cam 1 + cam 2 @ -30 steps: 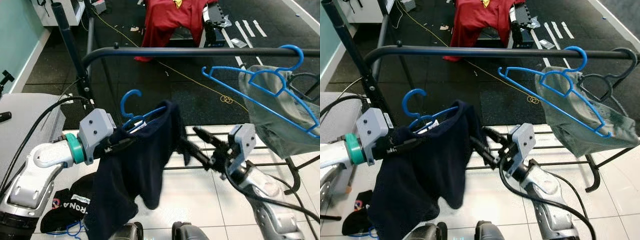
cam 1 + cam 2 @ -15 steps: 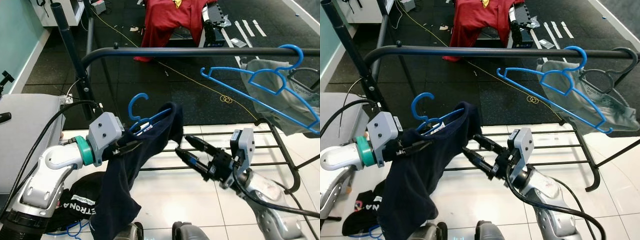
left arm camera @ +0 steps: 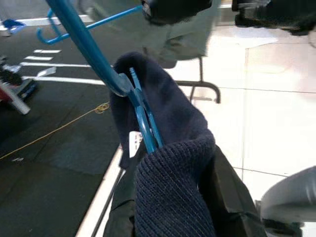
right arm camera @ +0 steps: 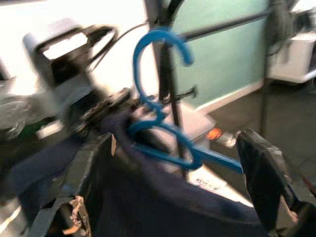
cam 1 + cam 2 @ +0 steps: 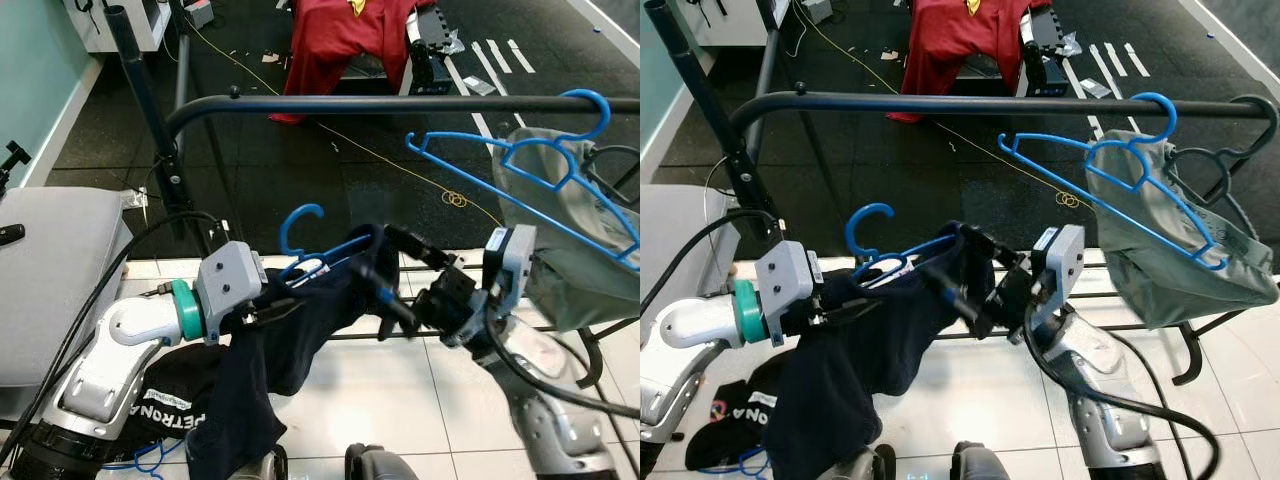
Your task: Hang hanger
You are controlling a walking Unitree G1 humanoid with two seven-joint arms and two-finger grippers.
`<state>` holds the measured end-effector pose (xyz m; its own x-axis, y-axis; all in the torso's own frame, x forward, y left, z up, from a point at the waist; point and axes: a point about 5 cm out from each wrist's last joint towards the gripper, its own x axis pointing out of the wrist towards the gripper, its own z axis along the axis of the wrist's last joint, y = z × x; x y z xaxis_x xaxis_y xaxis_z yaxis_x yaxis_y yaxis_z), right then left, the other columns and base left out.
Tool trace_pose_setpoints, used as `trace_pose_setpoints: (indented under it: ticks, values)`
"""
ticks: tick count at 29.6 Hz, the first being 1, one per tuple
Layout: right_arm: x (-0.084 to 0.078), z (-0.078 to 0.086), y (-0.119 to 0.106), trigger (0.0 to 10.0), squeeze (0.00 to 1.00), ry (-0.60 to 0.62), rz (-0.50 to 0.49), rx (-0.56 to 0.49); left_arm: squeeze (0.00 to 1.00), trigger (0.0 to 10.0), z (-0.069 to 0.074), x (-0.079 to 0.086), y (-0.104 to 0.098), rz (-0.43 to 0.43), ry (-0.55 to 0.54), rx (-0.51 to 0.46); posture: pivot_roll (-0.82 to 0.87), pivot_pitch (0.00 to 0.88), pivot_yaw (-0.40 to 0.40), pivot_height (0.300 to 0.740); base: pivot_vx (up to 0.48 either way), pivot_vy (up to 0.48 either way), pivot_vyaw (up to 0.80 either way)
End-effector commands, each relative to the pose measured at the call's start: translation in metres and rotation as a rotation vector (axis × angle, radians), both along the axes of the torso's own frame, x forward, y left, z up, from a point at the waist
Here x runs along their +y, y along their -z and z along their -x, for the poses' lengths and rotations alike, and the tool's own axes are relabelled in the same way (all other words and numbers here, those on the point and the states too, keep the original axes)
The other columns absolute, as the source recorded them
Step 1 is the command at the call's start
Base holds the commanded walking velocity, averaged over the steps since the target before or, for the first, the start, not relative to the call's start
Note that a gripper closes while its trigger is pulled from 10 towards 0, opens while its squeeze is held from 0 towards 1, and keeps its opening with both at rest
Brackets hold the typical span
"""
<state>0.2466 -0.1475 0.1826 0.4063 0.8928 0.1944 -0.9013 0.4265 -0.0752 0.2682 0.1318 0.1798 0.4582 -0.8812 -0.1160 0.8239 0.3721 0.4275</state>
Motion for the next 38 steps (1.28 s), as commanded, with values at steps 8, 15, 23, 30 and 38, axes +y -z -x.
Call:
trace_pose_setpoints:
  ticks: [8,15,23,30,38]
  values:
    - [-0.025,-0.007,-0.011,10.0,0.0,-0.027,0.215,-0.127,0.0,0.0,0.006,-0.013,-0.008,0.017,0.128,-0.007,-0.08,0.101,0.043,0.74,0.0,0.0,0.0]
    - [-0.024,-0.011,-0.02,10.0,0.0,-0.093,0.254,-0.107,0.0,0.0,0.013,-0.019,-0.009,0.027,0.242,-0.018,-0.09,0.1,0.044,0.74,0.0,0.0,0.0]
    - [-0.006,-0.014,-0.025,10.0,0.0,-0.199,0.223,-0.072,0.0,0.0,0.012,-0.03,-0.014,0.034,0.298,-0.027,-0.09,0.098,0.049,0.74,0.0,0.0,0.0]
    - [0.0,-0.02,-0.026,10.0,0.0,-0.272,0.247,-0.093,0.0,0.0,0.014,-0.036,-0.016,0.043,0.346,-0.02,-0.09,0.098,0.048,0.74,0.0,0.0,0.0]
    - [0.001,-0.023,-0.025,8.3,0.0,-0.346,0.317,-0.084,0.0,0.0,0.015,-0.04,-0.017,0.028,0.39,-0.032,-0.08,0.096,0.044,0.74,0.0,0.0,0.0]
